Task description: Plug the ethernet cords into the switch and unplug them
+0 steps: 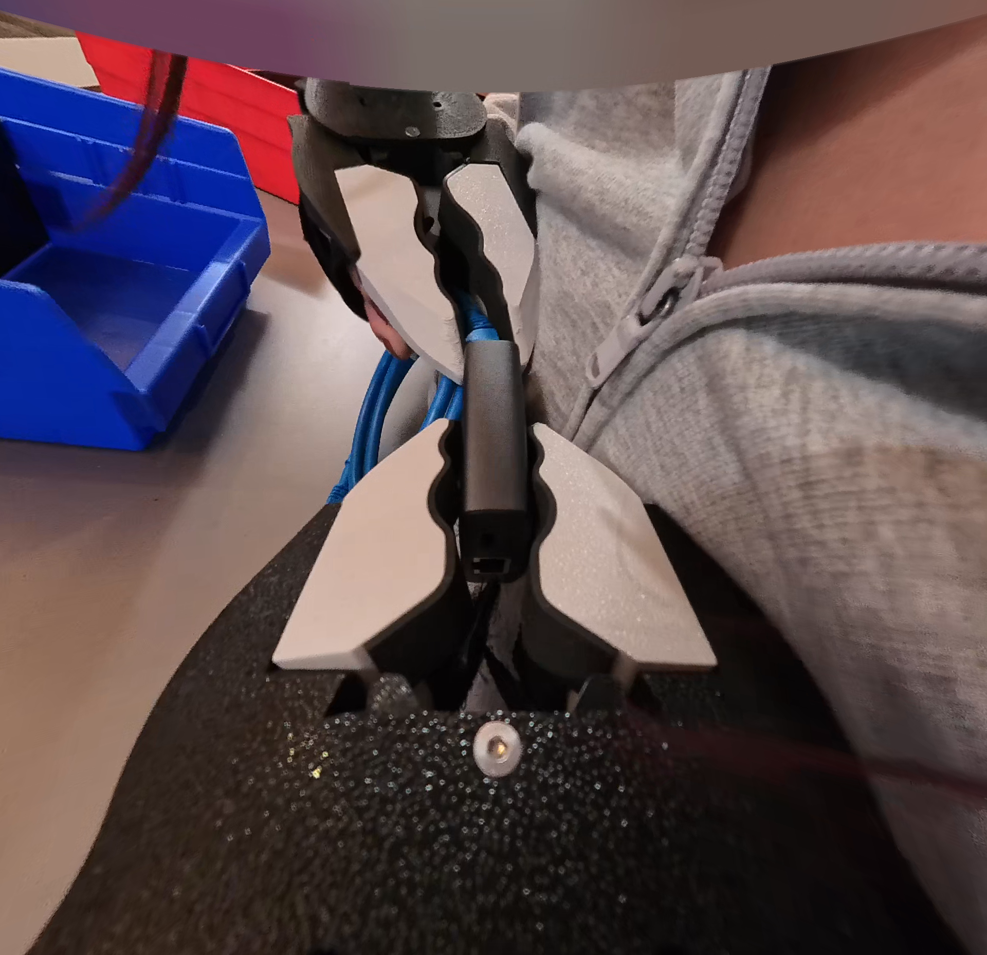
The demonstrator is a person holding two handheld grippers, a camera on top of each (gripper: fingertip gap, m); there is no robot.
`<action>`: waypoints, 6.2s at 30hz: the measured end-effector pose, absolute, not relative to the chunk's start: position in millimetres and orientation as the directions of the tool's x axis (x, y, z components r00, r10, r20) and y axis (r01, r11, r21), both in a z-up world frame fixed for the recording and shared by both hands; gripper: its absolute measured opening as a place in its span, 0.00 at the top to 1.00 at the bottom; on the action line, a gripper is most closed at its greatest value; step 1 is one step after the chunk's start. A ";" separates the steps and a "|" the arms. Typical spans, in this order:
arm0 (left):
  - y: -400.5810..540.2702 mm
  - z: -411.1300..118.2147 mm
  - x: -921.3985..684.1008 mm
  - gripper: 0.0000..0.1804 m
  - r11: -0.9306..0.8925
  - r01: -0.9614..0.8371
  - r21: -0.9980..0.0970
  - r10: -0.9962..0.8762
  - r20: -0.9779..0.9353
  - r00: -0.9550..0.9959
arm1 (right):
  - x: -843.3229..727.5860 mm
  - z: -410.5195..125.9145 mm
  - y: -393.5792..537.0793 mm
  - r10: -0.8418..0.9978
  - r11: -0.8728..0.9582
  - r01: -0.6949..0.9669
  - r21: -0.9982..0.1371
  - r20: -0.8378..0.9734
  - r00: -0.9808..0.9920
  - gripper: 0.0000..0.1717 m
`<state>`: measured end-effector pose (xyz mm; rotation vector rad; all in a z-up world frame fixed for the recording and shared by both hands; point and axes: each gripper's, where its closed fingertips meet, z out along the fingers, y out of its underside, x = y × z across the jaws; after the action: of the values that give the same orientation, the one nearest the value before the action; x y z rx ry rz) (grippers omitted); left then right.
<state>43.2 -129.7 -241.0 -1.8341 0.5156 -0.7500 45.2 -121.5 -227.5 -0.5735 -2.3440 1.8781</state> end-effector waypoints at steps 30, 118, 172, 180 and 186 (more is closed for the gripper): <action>-130.3 -244.7 32.9 0.88 -0.368 0.039 -0.929 -0.623 0.277 0.731 | 35.2 -230.0 -118.4 0.568 0.150 0.188 -0.971 -0.072 -0.820 0.91; -147.7 -170.9 -188.4 0.88 0.069 -0.318 -0.946 0.526 -0.236 0.817 | -117.3 -193.9 -114.4 0.923 0.183 -0.121 -0.976 0.213 -0.322 0.80; -135.0 -225.4 -166.0 0.41 -0.129 0.198 -0.972 -0.116 0.213 0.970 | -166.4 -231.0 -123.2 0.423 0.859 -0.269 -0.435 0.900 -0.103 0.89; -136.6 -226.4 -166.6 0.37 -0.109 0.463 -0.880 -0.232 0.475 0.849 | -168.2 -232.7 -120.0 0.304 0.923 -0.256 -0.289 0.952 0.021 0.89; -132.5 -219.9 -174.0 0.45 -0.077 0.584 -0.808 -0.239 0.583 0.776 | -166.9 -231.0 -121.4 0.234 0.945 -0.255 -0.204 0.968 0.093 0.89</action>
<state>-174.0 -132.5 -219.9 -1.5020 -0.2920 -0.6961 -166.9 -121.4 -231.0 0.0179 -1.4326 0.3634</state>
